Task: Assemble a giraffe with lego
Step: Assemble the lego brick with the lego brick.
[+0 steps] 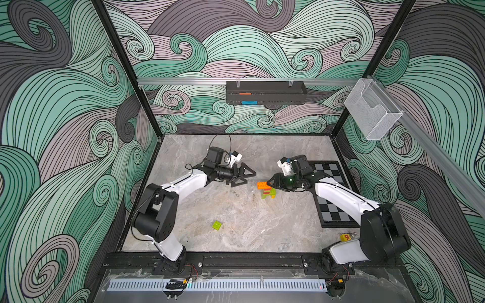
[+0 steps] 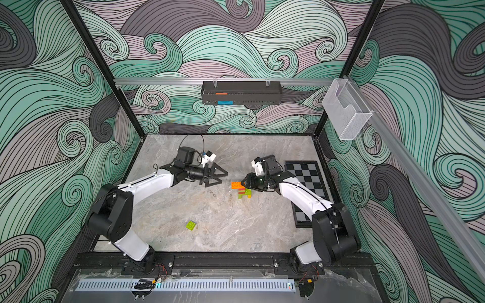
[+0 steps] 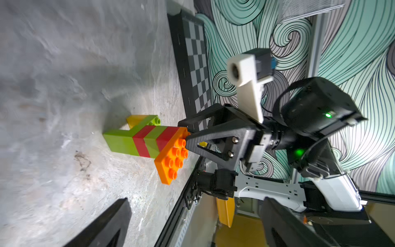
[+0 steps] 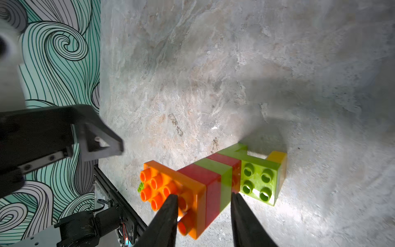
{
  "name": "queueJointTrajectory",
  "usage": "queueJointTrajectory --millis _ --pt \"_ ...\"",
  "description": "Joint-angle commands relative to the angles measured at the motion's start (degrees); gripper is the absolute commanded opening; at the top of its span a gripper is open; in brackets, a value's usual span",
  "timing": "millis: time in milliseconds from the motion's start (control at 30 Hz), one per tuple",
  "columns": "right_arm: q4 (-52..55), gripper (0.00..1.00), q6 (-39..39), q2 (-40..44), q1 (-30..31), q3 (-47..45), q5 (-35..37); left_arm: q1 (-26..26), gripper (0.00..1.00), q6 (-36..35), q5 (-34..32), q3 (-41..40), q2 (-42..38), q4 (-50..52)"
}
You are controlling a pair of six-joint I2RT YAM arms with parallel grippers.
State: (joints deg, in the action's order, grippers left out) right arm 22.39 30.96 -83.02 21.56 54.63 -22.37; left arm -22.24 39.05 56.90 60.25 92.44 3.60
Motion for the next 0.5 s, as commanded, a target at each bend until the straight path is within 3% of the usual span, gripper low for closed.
queueJointTrajectory --millis 0,233,467 --pt "10.4 0.47 -2.6 3.6 0.1 5.5 3.3 3.3 0.99 -14.3 -7.3 0.1 -7.1 10.0" --pt "18.2 0.54 -6.3 8.8 8.2 10.9 8.9 10.5 0.99 -30.4 -20.0 0.5 -19.9 21.3" --pt "18.0 0.66 -8.1 6.0 24.0 11.8 16.2 19.8 0.98 -32.6 -25.1 -3.6 -27.5 20.8"
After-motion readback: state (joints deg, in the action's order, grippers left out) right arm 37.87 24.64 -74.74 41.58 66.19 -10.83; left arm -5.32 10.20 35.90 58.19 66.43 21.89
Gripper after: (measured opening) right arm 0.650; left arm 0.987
